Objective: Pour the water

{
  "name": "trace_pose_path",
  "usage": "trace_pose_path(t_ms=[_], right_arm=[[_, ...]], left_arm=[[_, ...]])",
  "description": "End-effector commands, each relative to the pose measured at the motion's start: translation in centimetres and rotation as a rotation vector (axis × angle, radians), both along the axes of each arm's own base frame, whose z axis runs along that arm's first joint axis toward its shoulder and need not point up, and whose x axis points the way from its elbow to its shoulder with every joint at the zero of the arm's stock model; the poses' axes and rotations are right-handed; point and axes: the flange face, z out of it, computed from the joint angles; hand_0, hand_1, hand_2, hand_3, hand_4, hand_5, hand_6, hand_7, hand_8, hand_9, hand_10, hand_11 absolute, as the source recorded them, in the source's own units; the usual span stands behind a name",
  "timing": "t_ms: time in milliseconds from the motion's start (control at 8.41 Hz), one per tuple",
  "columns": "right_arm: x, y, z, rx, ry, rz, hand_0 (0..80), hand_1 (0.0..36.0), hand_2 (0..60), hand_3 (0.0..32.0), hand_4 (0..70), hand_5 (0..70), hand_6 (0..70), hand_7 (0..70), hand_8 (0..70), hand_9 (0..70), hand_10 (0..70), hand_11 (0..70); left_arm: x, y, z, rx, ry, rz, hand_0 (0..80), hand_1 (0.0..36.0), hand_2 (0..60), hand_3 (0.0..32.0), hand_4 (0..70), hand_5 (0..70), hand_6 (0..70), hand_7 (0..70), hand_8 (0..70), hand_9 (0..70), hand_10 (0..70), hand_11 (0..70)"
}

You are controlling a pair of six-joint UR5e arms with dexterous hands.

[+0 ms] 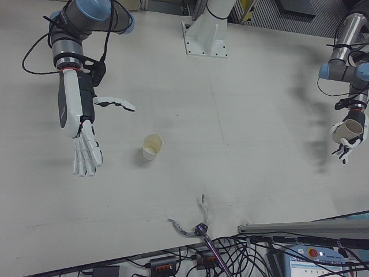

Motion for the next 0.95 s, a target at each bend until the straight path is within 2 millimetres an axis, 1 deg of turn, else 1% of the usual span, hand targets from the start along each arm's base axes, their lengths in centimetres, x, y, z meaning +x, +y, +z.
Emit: trace_pose_path(t_ms=[0,119,238,357,476,594,713,832], right_arm=[[-1.0,0.2,-0.1,0.002,-0.001,-0.019,45.6,14.0,18.8,9.2,0.0,4.6,8.2,2.9,3.0,1.2,0.0,0.0],[-1.9,0.5,0.2,-0.003,0.004,-0.037,45.6,14.0,19.0,9.8,0.0,4.7,8.2,2.9,3.0,1.4,0.0,0.0],[-2.8,0.5,1.8,-0.027,0.024,-0.051,45.8,14.6,20.0,9.0,0.0,4.8,7.9,2.7,2.8,1.2,0.0,0.0],[-5.9,0.2,4.5,0.004,0.005,-0.084,46.0,15.5,20.3,8.8,0.0,5.0,6.6,0.9,2.8,1.3,0.0,0.0],[-7.2,-1.2,8.3,0.075,-0.022,-0.050,46.5,16.3,18.7,8.0,0.0,5.3,4.7,0.0,3.0,1.8,0.0,0.0],[-8.4,-1.5,12.0,0.109,-0.020,0.000,47.1,18.2,19.4,12.2,0.0,5.1,0.6,0.0,1.6,0.2,0.0,0.0],[-9.3,-1.5,14.5,0.101,-0.006,0.005,49.0,20.0,17.2,16.8,0.0,5.1,0.0,0.0,0.8,0.0,0.0,0.0],[-11.4,-1.3,15.4,0.089,0.002,-0.023,50.3,21.5,18.4,20.0,0.0,5.8,0.0,0.0,0.6,0.0,0.0,0.0]], left_arm=[[1.3,0.7,-1.4,0.023,-0.005,0.140,80.0,36.0,60.0,0.0,70.0,70.0,18.5,12.0,6.0,1.0,12.5,21.1],[1.6,0.7,-2.3,0.038,0.006,0.160,80.0,36.0,60.0,0.0,70.0,70.0,17.9,11.9,6.2,0.9,12.1,20.5],[2.2,0.3,-3.7,0.064,0.015,0.187,80.0,36.0,60.0,0.0,70.0,70.0,17.9,11.8,6.4,0.9,11.8,19.9],[2.2,0.2,-5.1,0.085,0.018,0.179,80.0,36.0,60.0,0.0,70.0,70.0,18.3,12.2,6.3,1.0,11.7,19.8],[2.1,0.3,-6.5,0.100,0.023,0.170,80.0,36.0,60.0,0.0,70.0,70.0,18.2,11.8,5.8,0.9,11.8,19.9],[2.2,0.2,-6.7,0.096,0.024,0.171,80.0,36.0,60.0,0.0,70.0,70.0,17.6,11.7,5.9,0.9,11.8,20.0],[1.9,0.3,-6.5,0.087,0.022,0.169,80.0,36.0,60.0,0.0,70.0,70.0,17.6,11.7,6.3,0.9,11.8,20.0],[1.8,0.5,-6.1,0.080,0.018,0.169,80.0,36.0,60.0,0.0,70.0,70.0,17.7,12.0,6.0,1.0,11.8,20.1]])
